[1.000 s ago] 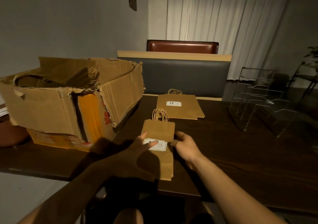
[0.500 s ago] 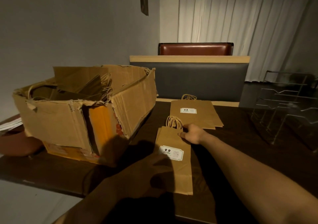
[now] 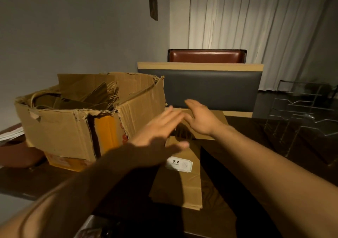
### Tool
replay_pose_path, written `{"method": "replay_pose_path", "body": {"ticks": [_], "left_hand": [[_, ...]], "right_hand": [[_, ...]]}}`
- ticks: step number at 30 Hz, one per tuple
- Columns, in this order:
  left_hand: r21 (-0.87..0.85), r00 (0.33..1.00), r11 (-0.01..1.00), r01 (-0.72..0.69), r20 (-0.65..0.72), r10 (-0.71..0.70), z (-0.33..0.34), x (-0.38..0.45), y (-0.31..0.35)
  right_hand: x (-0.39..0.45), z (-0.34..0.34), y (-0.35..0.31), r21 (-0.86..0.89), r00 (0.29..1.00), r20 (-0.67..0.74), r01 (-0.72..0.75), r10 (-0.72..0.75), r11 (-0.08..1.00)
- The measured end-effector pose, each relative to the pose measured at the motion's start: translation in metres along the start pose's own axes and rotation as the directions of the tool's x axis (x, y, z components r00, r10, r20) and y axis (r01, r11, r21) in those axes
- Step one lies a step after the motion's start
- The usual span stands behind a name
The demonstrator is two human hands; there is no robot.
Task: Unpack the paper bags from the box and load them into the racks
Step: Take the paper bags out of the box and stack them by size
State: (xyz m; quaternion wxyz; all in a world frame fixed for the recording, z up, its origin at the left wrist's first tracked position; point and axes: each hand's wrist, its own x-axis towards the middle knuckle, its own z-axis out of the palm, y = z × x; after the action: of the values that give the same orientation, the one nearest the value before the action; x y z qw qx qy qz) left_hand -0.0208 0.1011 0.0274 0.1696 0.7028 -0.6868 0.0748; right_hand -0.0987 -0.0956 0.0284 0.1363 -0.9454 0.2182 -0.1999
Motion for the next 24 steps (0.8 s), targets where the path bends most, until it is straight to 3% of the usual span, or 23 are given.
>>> {"method": "replay_pose_path", "body": {"ticks": [3, 6, 8, 11, 14, 17, 18, 21, 22, 24], "left_hand": [[0.034, 0.979, 0.996, 0.079, -0.191, -0.071, -0.071, 0.009, -0.006], [0.187, 0.949, 0.953, 0.239, -0.253, -0.188, -0.117, 0.009, -0.046], [0.235, 0.896, 0.870, 0.433, -0.220, -0.386, -0.140, -0.001, -0.091], [0.306, 0.740, 0.688, 0.658, -0.095, -0.666, -0.156, -0.019, -0.159], [0.489, 0.627, 0.584, 0.648, 0.093, -0.773, -0.149, -0.028, -0.206], [0.575, 0.520, 0.551, 0.605, 0.239, -0.820, -0.137, -0.029, -0.233], [0.585, 0.525, 0.556, 0.590, 0.245, -0.815, -0.134, -0.028, -0.240], [0.529, 0.622, 0.629, 0.570, 0.222, -0.751, -0.127, -0.023, -0.252], [0.518, 0.627, 0.644, 0.563, 0.239, -0.741, -0.125, -0.022, -0.254], [0.503, 0.575, 0.655, 0.564, 0.331, -0.749, -0.120, -0.022, -0.256]], "right_hand": [[0.022, -0.040, -0.047, 0.015, 0.970, -0.053, 0.237, -0.236, 0.971], [0.044, -0.059, -0.092, -0.005, 0.931, -0.043, 0.361, -0.361, 0.932], [0.062, -0.061, -0.119, -0.030, 0.921, 0.000, 0.388, -0.388, 0.921], [0.098, -0.048, -0.153, -0.050, 0.899, 0.155, 0.422, -0.410, 0.905], [0.130, -0.021, -0.174, -0.079, 0.845, 0.403, 0.416, -0.353, 0.906], [0.157, 0.002, -0.190, -0.089, 0.737, 0.634, 0.370, -0.234, 0.925], [0.165, 0.007, -0.194, -0.106, 0.691, 0.693, 0.377, -0.203, 0.920], [0.178, 0.005, -0.194, -0.151, 0.594, 0.793, 0.408, -0.136, 0.901], [0.181, 0.002, -0.190, -0.149, 0.583, 0.803, 0.393, -0.121, 0.907], [0.184, -0.007, -0.181, -0.139, 0.562, 0.823, 0.341, -0.083, 0.930]]}}
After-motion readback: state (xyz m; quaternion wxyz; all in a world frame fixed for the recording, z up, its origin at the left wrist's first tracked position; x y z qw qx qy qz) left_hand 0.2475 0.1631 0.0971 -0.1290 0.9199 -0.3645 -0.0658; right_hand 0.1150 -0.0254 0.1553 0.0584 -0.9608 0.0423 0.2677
